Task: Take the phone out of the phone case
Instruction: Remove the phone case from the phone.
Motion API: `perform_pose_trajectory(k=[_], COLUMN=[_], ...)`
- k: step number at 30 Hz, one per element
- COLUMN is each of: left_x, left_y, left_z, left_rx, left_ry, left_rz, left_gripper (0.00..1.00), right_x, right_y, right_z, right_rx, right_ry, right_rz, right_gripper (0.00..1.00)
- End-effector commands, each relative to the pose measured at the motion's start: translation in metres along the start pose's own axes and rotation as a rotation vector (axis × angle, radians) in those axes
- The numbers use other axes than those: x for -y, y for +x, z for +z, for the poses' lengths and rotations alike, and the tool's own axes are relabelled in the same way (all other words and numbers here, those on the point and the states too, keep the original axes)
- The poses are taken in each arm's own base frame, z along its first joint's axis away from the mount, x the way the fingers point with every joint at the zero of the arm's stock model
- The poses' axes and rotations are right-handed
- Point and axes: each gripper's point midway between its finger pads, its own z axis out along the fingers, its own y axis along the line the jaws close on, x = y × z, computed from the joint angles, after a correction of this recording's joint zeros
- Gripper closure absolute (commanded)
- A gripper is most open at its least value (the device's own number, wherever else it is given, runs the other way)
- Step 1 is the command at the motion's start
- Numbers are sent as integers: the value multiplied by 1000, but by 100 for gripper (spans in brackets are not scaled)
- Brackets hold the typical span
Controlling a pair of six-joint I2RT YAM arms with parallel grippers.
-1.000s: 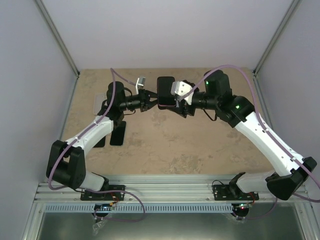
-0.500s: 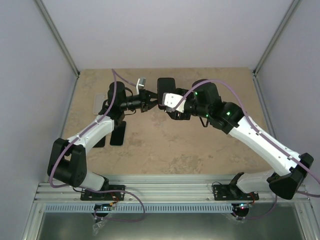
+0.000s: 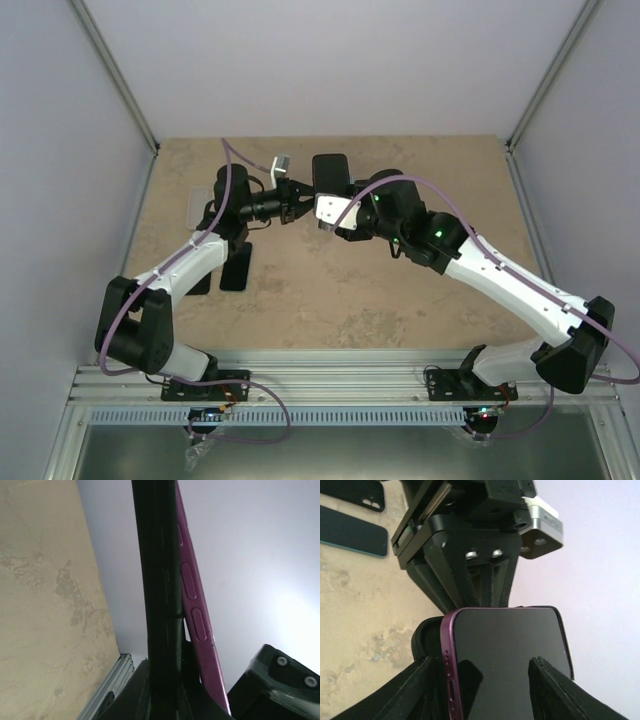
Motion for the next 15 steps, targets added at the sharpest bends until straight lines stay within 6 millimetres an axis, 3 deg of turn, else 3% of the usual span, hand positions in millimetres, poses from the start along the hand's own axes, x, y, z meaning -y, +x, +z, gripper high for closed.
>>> perform_pose_trajectory(k=[1,5,13,15], left_x=[15,10,8,8], left_y=[0,1,2,2], left_z=[-4,-4,-4,-4], left_rx=[4,4,3,2], left_ry=[46,39,39,39], left_rz=[58,49,46,45], left_gripper=[100,100,100,100], right_x=[19,28,21,22], right_y=[1,1,12,15], right_z=[1,3,11,11], right_rx=[-35,-57,-116,-132], right_ry=[128,203,248,270], right_rz=[-37,-79,-175,-195], right_gripper=[51,63,66,72])
